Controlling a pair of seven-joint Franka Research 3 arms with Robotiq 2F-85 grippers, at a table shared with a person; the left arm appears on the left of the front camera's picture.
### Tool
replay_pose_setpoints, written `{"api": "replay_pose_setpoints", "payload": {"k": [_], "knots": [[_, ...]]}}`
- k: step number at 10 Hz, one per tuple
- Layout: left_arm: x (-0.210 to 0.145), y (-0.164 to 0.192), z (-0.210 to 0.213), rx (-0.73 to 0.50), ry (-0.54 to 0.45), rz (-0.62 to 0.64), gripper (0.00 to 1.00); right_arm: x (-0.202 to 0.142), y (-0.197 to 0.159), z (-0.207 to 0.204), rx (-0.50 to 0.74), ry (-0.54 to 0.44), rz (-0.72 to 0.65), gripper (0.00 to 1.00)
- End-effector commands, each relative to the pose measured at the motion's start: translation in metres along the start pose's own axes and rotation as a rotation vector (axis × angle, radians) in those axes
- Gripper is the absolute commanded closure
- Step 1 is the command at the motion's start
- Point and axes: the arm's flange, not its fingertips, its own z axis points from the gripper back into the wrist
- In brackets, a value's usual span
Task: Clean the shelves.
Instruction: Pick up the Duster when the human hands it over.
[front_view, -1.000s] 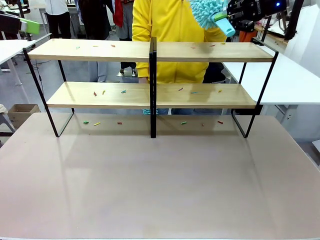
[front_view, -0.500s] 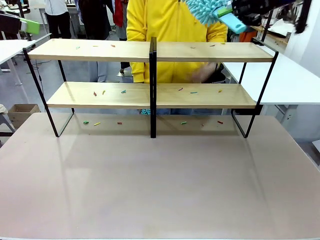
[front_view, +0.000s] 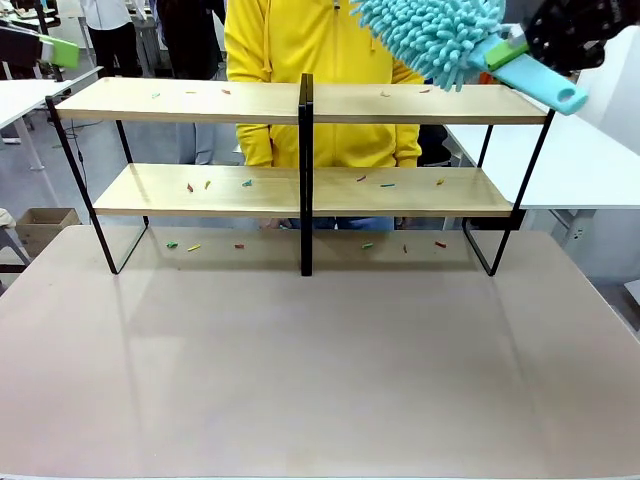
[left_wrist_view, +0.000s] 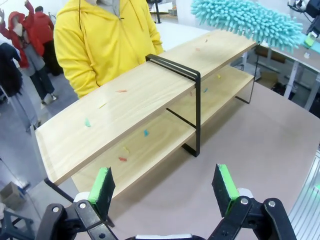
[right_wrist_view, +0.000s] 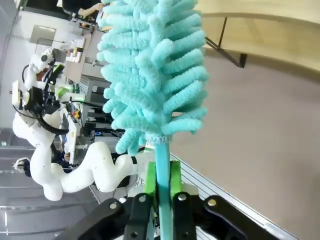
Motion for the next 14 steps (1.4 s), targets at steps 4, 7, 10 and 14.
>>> {"api": "replay_pose_setpoints", "payload": {"k": [4,7,10,14], "knots": [[0.000,-0.001,-0.001,0.003,0.002,0.009,0.00,0.033,-0.016,-0.015,0.015,0.018,-0.035,0.88],[0.000,-0.001,-0.001,0.003,0.002,0.009,0.00,0.036,-0.048,0.067,0.023,0.122,0.061,0.88],[0.000,-0.001,-0.001,0.003,0.002,0.009,0.00,-0.034,-0.112,0.162,0.146,0.171,0.319,0.88],[0.000,-0.001,-0.001,0.003,0.002,0.009,0.00,-0.070,-0.183,0.161,0.164,-0.246,0.098,0.88]]}}
